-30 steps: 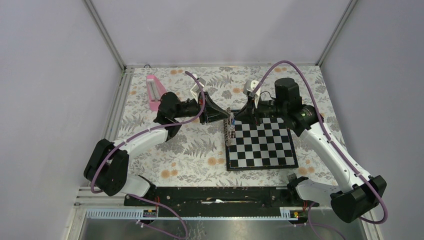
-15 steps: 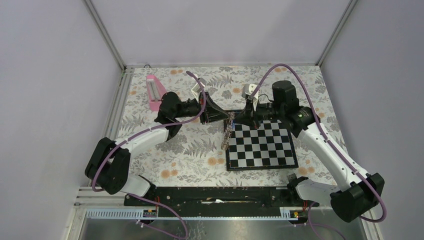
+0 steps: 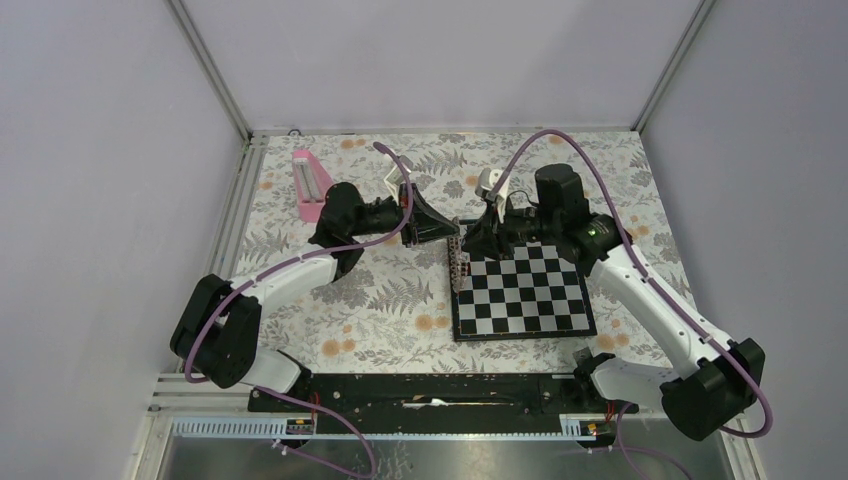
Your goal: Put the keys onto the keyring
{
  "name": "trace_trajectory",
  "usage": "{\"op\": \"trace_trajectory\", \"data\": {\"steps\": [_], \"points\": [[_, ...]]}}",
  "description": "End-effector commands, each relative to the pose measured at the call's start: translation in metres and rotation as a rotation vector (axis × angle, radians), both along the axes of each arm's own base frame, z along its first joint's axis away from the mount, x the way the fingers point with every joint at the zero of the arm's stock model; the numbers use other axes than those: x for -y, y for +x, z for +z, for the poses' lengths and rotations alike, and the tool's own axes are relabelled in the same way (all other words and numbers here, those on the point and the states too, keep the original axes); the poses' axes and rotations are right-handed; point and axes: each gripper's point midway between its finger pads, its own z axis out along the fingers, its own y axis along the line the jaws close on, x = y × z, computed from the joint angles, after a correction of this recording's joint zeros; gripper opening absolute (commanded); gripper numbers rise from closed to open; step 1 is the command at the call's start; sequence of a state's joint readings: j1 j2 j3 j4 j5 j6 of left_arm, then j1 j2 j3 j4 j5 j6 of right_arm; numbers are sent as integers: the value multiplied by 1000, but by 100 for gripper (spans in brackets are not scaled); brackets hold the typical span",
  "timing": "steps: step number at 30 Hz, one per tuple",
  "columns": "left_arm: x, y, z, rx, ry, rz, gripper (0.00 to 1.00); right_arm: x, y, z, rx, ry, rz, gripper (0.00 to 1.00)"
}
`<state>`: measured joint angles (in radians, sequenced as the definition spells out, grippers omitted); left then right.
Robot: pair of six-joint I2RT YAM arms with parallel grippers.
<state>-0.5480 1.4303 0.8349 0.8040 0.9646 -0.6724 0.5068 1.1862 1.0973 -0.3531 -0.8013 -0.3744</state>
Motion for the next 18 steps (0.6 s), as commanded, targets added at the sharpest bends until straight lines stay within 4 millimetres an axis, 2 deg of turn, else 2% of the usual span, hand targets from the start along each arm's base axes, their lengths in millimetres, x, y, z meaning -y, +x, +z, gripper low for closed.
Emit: {"op": "trace_trajectory", "data": {"steps": [1,6,18], "points": [[-1,1,17,96,-36,19,0,6,7,27,80,32,-53,38],[-1,-2,17,107,-39,4,0,11,10,35,60,56,-82,37],[-3,-7,15,130,-37,-8,0,0,4,36,-56,137,-4,31]]}}
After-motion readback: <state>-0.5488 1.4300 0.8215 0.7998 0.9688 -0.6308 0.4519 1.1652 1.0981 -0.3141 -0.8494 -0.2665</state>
